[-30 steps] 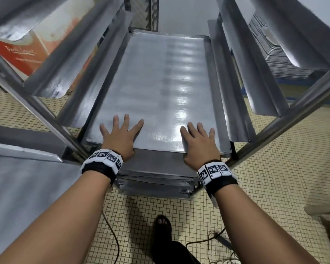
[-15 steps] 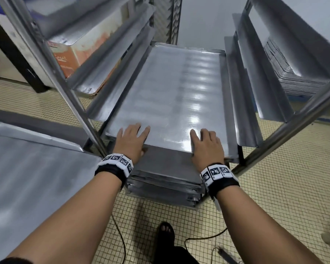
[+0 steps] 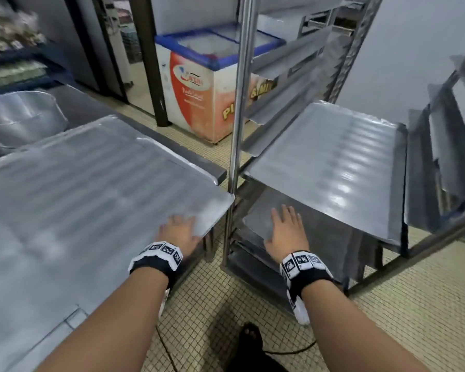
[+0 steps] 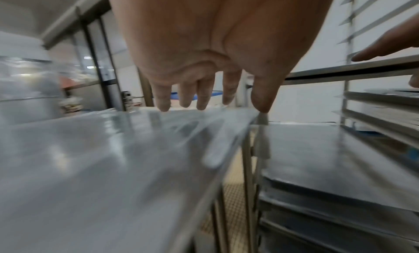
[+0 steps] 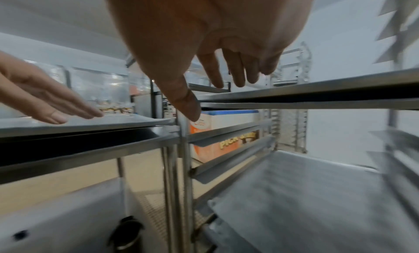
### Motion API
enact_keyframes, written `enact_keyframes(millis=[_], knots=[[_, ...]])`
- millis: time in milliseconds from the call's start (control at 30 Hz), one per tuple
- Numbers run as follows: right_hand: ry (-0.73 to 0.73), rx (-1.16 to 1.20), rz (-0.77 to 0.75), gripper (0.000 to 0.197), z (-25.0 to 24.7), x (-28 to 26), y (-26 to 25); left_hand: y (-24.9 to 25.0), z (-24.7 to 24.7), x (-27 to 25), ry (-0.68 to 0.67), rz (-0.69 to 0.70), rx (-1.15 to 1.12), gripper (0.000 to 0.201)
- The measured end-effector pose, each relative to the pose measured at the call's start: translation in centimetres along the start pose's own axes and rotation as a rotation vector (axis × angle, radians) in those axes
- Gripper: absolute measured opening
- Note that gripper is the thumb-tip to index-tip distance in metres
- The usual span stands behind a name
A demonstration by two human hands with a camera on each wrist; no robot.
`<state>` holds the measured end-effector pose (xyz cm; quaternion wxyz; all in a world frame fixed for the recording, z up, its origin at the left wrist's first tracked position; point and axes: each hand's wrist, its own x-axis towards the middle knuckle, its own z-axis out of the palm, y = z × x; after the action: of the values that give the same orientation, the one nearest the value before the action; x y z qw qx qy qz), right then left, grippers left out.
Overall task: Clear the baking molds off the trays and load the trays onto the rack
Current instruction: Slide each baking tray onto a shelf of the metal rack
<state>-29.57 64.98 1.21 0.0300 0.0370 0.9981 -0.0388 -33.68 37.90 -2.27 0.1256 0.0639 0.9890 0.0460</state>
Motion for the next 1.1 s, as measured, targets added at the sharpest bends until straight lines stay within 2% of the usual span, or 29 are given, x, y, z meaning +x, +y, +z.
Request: enact_keyframes(millis=[133,200,367,433,600,633,767,900,967,1033,1100], knots=[[-0.034,0.076,-0.216,0.063,0.7,0.7,-6.4,-5.5,1.3,-5.4,-0.065,-0.393,-0.118,0.060],[-0.044,0.095,-0.306,0.059,1.1,1.3,-9.3,-7.4,1.8,-7.3,-0.124,-0.520,-0.200,0.065],[-0.129,0.088,-0.411,0.054,1.6,3.5,-14.6,-9.7,2.7,-10.0,-0.198,-0.531,-0.245,0.090],[-0.180,0.050,-0.421,0.050,1.6,4.3,-15.6,-9.3,2.1,-10.9,-0.213,-0.543,-0.249,0.092],[-0.278,0.010,-0.344,0.049,1.1,6.7,-16.3,-9.2,2.3,-12.4,-0.268,-0.598,-0.269,0.101],[-0.305,0.007,-0.300,0.055,1.5,7.5,-16.1,-9.3,2.3,-12.7,-0.294,-0.602,-0.258,0.102],[-0.407,0.084,-0.201,0.102,2.6,9.7,-15.6,-9.3,0.6,-14.0,-0.294,-0.636,-0.246,0.089],[-0.376,0.266,-0.132,0.110,2.4,10.0,-14.9,-9.3,-1.4,-14.5,-0.268,-0.705,-0.211,0.049],[-0.357,0.316,-0.084,0.115,2.0,10.1,-14.5,-9.2,-2.2,-15.0,-0.212,-0.811,-0.203,0.037],[-0.390,0.349,-0.059,0.124,1.7,10.2,-14.2,-9.0,-2.3,-15.8,-0.103,-0.999,-0.269,0.047],[-0.414,0.399,-0.063,0.128,1.3,10.5,-13.9,-8.5,-1.4,-16.8,-0.040,-1.234,-0.372,0.077]])
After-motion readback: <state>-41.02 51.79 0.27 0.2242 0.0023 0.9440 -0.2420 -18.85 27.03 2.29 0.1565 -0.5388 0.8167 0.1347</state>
